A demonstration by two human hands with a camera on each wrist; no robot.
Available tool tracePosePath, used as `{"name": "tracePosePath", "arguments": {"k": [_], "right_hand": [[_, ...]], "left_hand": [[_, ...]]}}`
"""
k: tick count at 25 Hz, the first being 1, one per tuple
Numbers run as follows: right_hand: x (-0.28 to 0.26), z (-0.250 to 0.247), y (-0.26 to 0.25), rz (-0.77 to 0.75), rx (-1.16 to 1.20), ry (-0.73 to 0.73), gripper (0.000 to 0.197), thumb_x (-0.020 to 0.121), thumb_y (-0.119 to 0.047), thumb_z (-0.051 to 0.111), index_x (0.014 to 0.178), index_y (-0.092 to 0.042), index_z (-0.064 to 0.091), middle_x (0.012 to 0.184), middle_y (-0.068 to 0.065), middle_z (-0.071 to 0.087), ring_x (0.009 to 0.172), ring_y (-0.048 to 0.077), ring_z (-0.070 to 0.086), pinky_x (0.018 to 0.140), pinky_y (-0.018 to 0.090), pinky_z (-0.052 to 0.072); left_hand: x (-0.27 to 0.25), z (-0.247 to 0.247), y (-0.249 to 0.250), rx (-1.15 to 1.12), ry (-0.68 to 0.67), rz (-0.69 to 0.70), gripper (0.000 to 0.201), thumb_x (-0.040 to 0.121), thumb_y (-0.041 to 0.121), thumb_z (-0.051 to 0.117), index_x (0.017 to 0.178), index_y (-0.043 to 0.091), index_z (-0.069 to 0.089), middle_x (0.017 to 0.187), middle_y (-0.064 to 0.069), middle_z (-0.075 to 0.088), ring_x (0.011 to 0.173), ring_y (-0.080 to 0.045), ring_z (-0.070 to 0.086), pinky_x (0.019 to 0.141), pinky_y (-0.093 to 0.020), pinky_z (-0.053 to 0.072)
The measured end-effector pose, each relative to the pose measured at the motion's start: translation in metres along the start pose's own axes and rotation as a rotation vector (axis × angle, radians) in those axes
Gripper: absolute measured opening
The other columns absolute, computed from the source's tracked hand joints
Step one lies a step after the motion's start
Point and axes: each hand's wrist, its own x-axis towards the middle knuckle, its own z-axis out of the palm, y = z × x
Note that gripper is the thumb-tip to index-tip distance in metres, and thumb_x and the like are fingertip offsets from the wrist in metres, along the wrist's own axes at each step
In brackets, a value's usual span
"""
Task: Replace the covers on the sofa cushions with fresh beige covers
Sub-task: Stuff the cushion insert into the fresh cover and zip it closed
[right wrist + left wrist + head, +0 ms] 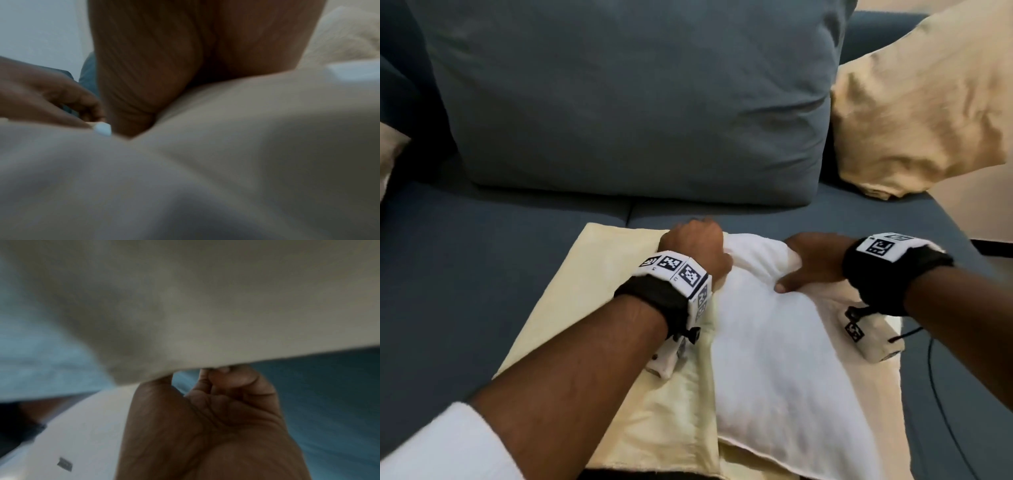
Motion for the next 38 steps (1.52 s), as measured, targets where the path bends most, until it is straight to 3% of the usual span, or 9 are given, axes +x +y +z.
{"name": "tracePosePath", "arguments": {"k": [7,14,16,20,23,27,31,35,38], "right_hand": [[-0.05,0.0,-0.034,-0.175,-0.196,0.299,0.022,0.091,-0.042,0.061,0.109,-0.029,0.062,0.117,-0.001,0.06,0.119,0.028,0.053,0.087,0.04,0.027],[-0.084,-0.005,-0.065,-0.153,-0.204,0.376,0.027,0.097,-0.033,0.046,0.121,-0.029,0.058,0.13,-0.002,0.058,0.122,0.027,0.052,0.096,0.046,0.031],[-0.082,0.0,-0.062,-0.052,-0.135,0.351,0.036,0.097,-0.037,0.043,0.131,-0.028,0.052,0.14,-0.001,0.054,0.134,0.026,0.044,0.108,0.053,0.026],[-0.092,0.033,-0.052,-0.089,-0.07,0.117,0.084,0.089,-0.072,0.043,0.157,-0.036,0.006,0.167,-0.01,0.005,0.154,0.026,-0.001,0.115,0.068,0.001],[-0.127,0.075,-0.054,-0.295,-0.194,0.066,0.124,0.068,-0.087,0.055,0.153,-0.038,-0.02,0.165,0.001,-0.021,0.151,0.029,-0.019,0.11,0.074,-0.009],[-0.162,0.118,-0.072,-0.276,-0.384,0.133,0.149,0.057,-0.071,0.079,0.146,-0.036,-0.035,0.155,0.009,-0.042,0.147,0.038,-0.028,0.105,0.081,0.007],[-0.155,0.118,-0.095,-0.125,-0.339,0.164,0.118,0.08,-0.044,0.073,0.15,-0.042,-0.022,0.163,0.005,-0.024,0.149,0.04,0.004,0.087,0.051,0.05],[-0.145,0.102,-0.111,-0.191,-0.258,0.314,0.074,0.093,-0.017,0.048,0.15,-0.044,0.011,0.163,-0.015,0.006,0.146,0.038,0.02,0.068,0.044,0.051],[-0.132,0.094,-0.133,-0.165,-0.107,0.371,0.055,0.094,-0.012,0.04,0.146,-0.029,0.035,0.154,-0.009,0.03,0.152,0.031,0.013,0.087,0.05,0.054]], "left_hand": [[-0.017,-0.037,0.011,0.14,-0.003,0.061,0.023,0.09,0.013,0.052,0.11,0.011,0.063,0.118,-0.014,0.066,0.109,-0.037,0.062,0.074,-0.034,0.04],[-0.068,-0.058,0.055,-0.124,0.327,0.269,0.007,0.092,0.019,0.053,0.095,0.022,0.059,0.097,-0.004,0.065,0.088,-0.032,0.061,0.064,-0.035,0.039],[-0.087,-0.051,0.062,-0.166,0.357,0.235,0.014,0.091,0.019,0.051,0.104,0.023,0.053,0.105,-0.003,0.06,0.09,-0.034,0.062,0.063,-0.037,0.039],[-0.147,-0.009,0.051,-0.024,0.142,0.095,0.031,0.091,0.02,0.048,0.121,0.02,0.042,0.111,-0.006,0.056,0.094,-0.035,0.066,0.063,-0.037,0.04],[-0.205,0.016,0.034,-0.045,0.007,-0.051,0.015,0.083,0.032,0.061,0.091,0.02,0.058,0.084,-0.003,0.064,0.073,-0.031,0.069,0.056,-0.034,0.048],[-0.25,0.052,0.016,-0.1,-0.195,-0.272,0.036,0.094,0.047,0.045,0.1,0.018,0.065,0.107,-0.004,0.067,0.102,-0.027,0.065,0.073,-0.03,0.044],[-0.264,0.071,0.015,-0.179,-0.254,-0.326,0.032,0.096,0.039,0.046,0.109,0.016,0.063,0.119,-0.007,0.066,0.113,-0.029,0.062,0.086,-0.032,0.048],[-0.264,0.059,0.024,-0.233,-0.219,-0.271,0.027,0.098,0.032,0.048,0.101,0.013,0.067,0.11,-0.008,0.07,0.107,-0.028,0.065,0.081,-0.034,0.05],[-0.265,0.031,0.026,-0.244,-0.145,-0.128,0.018,0.071,0.031,0.081,0.069,0.018,0.069,0.072,-0.002,0.071,0.068,-0.016,0.071,0.054,-0.027,0.052]]}}
